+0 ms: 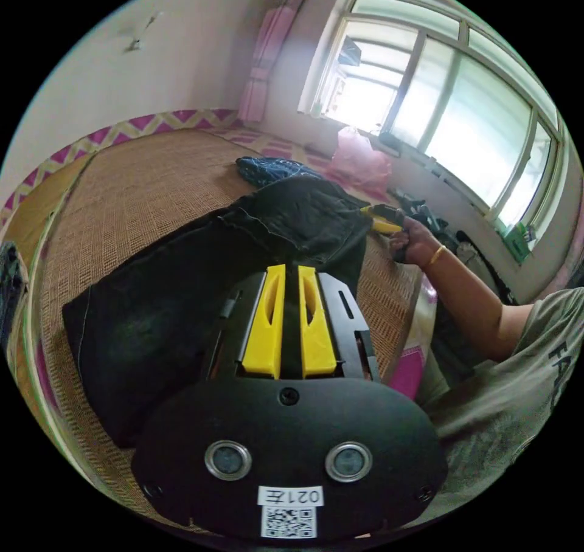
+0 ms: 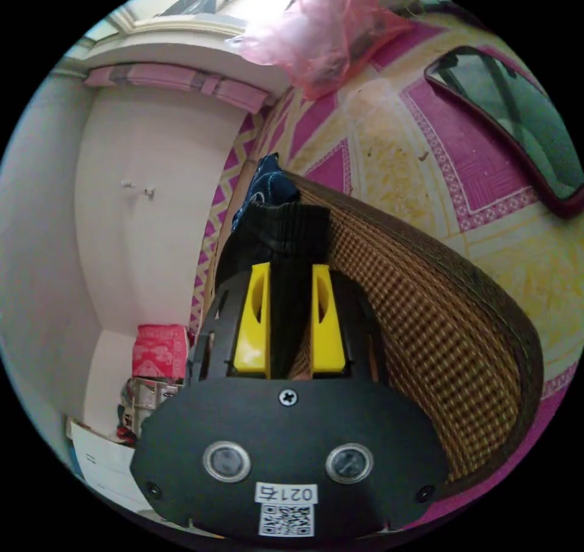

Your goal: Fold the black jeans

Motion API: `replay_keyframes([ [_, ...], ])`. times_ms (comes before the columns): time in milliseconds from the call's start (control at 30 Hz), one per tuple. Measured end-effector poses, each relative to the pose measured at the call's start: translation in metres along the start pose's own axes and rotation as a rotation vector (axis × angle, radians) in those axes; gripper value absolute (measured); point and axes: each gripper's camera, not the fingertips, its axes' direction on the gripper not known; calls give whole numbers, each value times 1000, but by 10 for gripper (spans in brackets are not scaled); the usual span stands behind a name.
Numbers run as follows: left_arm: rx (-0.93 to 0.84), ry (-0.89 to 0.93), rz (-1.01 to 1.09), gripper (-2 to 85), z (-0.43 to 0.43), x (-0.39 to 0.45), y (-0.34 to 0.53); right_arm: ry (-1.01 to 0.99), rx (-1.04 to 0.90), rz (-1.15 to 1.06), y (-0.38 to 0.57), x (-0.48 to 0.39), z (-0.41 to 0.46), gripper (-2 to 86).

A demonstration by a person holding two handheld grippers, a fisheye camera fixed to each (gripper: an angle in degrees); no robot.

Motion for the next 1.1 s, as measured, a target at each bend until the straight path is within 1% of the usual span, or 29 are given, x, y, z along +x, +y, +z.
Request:
replay_keyframes([
  [33,5,2,-25,20,-8,-7,7,-31,-9,27,-1,3,7,69],
  [100,21,5,-49,5,-24,-17,18,-32,-12,27,3,-2,12,40],
  [200,43,-27,-70,-7,-53,-35,38,-44,48,-222,25,-70,2,6],
  [267,47,-41,-90,-9,-76,-53,55,-68,37,-500,61,-160,0,-3],
  [300,51,-42,-97,-9,-82,-57,59,-61,28,-575,73,-184,3,-4],
  [367,62,-54,-131,-9,-105,-76,77,25,8,-899,143,-281,24,-6],
  [400,66,-63,-138,-9,-111,-80,82,52,2,-978,164,-302,32,-6],
  [467,82,-113,-181,-10,-135,-99,102,143,-22,-1267,258,-368,74,-8],
  [500,86,-122,-196,-10,-141,-105,107,158,-37,-1337,284,-379,88,-8],
  [567,113,-133,-256,-10,-165,-126,129,192,-130,-1575,387,-401,148,-9],
  [600,121,-133,-270,-10,-170,-131,134,196,-163,-1620,411,-401,164,-9],
  [633,130,-137,-296,-10,-182,-142,145,204,-237,-1697,455,-396,196,-10],
  [667,134,-147,-317,-10,-192,-152,154,209,-317,-1744,491,-383,228,-10],
  [700,135,-153,-326,-10,-197,-157,159,217,-371,-1756,506,-374,244,-10],
  [733,135,-166,-344,-10,-207,-167,167,259,-483,-1764,528,-357,275,-10],
  [767,139,-176,-361,-10,-218,-177,175,276,-492,-1765,540,-344,290,-10],
  [867,162,-196,-391,-9,-242,-200,190,273,-344,-1748,545,-353,276,-10],
  [933,183,-187,-406,-9,-252,-214,194,247,-310,-1749,548,-360,269,-10],
  [1000,203,-167,-415,-9,-258,-229,193,240,-342,-1783,558,-357,278,-9],
  [1067,215,-126,-407,-7,-261,-246,186,275,-464,-1821,572,-337,307,-7],
  [1100,217,-118,-403,-6,-262,-250,184,269,-455,-1820,572,-333,309,-6],
])
